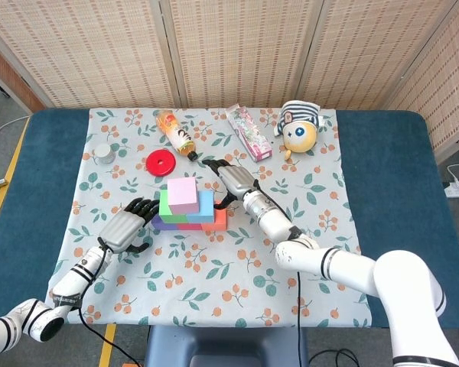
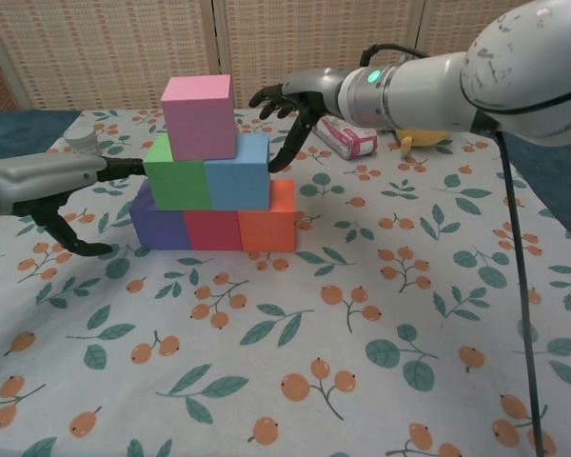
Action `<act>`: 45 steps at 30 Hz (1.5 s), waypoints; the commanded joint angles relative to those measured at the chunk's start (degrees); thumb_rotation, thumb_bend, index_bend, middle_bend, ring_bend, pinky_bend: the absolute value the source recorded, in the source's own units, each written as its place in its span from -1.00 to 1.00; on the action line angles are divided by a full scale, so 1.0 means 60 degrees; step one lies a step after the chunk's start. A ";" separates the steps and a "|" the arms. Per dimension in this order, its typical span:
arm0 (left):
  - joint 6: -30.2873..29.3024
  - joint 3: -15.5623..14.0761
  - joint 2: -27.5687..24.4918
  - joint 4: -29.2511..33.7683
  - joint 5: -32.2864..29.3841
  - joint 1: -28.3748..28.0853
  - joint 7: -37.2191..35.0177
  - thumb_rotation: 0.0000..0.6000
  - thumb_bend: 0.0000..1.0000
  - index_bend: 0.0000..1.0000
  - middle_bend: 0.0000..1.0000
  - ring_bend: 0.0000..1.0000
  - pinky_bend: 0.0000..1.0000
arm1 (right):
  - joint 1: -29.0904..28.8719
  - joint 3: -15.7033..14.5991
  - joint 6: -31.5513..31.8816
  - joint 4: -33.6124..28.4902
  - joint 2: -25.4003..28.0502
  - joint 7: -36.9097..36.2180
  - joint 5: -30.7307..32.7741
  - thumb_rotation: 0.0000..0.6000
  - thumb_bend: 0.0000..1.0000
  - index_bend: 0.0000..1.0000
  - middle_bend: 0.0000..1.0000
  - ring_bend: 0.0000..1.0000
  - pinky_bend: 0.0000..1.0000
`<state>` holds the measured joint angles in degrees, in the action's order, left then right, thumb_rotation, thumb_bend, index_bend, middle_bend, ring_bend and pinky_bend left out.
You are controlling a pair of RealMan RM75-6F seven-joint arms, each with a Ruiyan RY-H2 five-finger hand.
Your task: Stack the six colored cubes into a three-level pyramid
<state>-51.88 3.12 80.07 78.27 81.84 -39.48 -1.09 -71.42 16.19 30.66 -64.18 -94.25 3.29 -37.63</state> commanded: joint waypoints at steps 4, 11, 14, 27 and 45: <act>-0.0063 -0.0010 -0.0019 -0.0030 -0.0030 0.0050 -0.0096 1.00 -0.44 -0.85 -1.00 -1.00 -0.96 | 0.0068 -0.0043 0.0073 -0.0133 0.0146 0.0090 -0.0002 1.00 -0.90 -1.00 -0.89 -1.00 -0.66; -0.0180 -0.0084 -0.0090 -0.0109 -0.0024 0.0187 -0.0379 1.00 -0.44 -0.85 -1.00 -1.00 -0.96 | 0.0248 -0.0171 0.0274 -0.0599 0.0555 0.0283 0.0065 1.00 -0.90 -1.00 -0.89 -1.00 -0.66; -0.0385 -0.0083 -0.0177 -0.0048 -0.0080 0.0352 -0.0520 1.00 -0.43 -0.85 -1.00 -1.00 -0.96 | 0.0399 -0.0235 0.0432 -0.0936 0.0843 0.0350 0.0032 1.00 -0.90 -1.00 -0.89 -1.00 -0.66; -0.0629 -0.0086 -0.0509 0.0062 -0.0683 0.0962 -0.0822 1.00 -0.44 -0.83 -1.00 -1.00 -0.96 | 0.1174 -0.0693 0.0996 -0.2090 0.1756 0.0570 -0.0271 1.00 -0.90 -1.00 -0.89 -1.00 -0.68; 0.0102 -0.0284 0.0388 -0.0544 -0.0944 0.0834 0.0086 1.00 -0.44 -0.83 -1.00 -1.00 -0.96 | 0.0924 -0.0735 0.0747 -0.0146 -0.0070 0.0814 -0.0414 1.00 -0.90 -1.00 -0.91 -1.00 -0.75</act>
<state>-51.32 1.44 82.28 75.07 76.05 -34.40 -0.64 -65.70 11.67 35.31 -66.78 -92.97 8.03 -39.73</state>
